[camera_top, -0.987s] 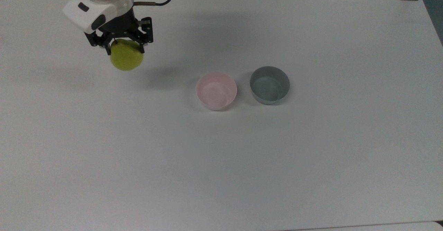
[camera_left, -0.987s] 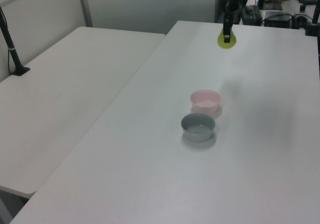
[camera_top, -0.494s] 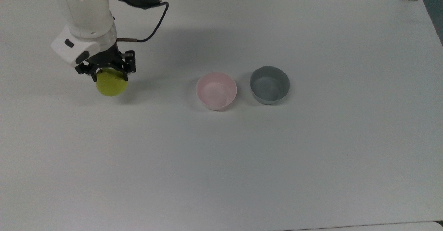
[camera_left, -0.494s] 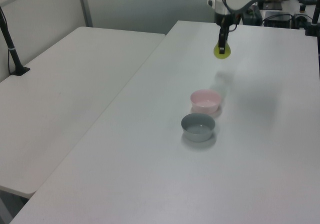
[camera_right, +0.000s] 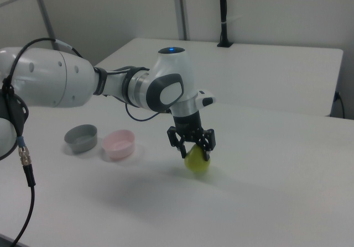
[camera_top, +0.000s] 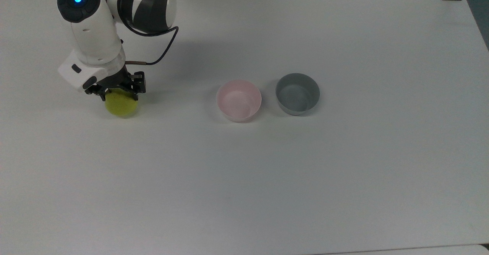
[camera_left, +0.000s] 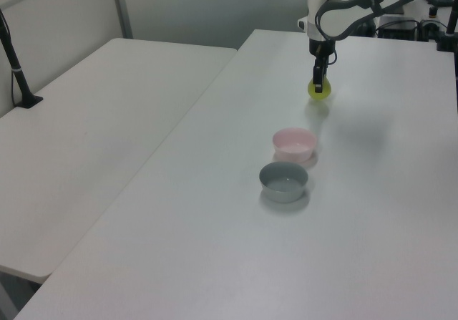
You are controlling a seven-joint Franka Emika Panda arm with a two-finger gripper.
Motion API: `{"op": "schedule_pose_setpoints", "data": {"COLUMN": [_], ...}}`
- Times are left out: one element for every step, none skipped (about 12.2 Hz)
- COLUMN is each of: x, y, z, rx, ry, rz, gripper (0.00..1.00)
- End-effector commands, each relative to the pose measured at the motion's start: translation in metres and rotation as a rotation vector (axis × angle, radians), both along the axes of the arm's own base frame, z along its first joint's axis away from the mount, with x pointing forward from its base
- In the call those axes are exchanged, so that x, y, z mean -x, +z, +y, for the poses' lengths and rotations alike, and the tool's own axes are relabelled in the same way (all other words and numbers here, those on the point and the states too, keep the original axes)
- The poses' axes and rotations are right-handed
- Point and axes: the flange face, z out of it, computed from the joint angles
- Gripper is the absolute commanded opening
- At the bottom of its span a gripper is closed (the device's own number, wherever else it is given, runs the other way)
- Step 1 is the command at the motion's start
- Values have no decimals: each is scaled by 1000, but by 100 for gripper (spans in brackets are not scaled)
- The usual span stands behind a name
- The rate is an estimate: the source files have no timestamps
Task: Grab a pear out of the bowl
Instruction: 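Lower the pear onto the table and open the gripper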
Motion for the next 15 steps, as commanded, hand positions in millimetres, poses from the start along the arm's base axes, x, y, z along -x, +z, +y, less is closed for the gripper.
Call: {"op": "schedule_pose_setpoints", "data": {"x": [0,0,0,1,0,0,0,1,1,1,2,5,10,11,12], "y": [-4,-4,-5,-6,-5,-5,-4,-3,1,6,16,30,49,73,92], "z": [1,3,2,2,3,2,3,2,2,2,2,5,9,19,30], "rx": [-2,-3,-2,-2,-2,-1,-2,-2,-2,-1,-1,-4,-11,-16,-17], "ry": [22,25,23,24,25,21,22,16,14,9,3,2,4,11,14], "rz": [-6,-6,-5,-1,-4,-3,-3,-2,-4,-11,-22,-17,-1,4,9], "gripper": [47,53,67,79,93,100,100,100,100,100,100,100,100,100,100]}}
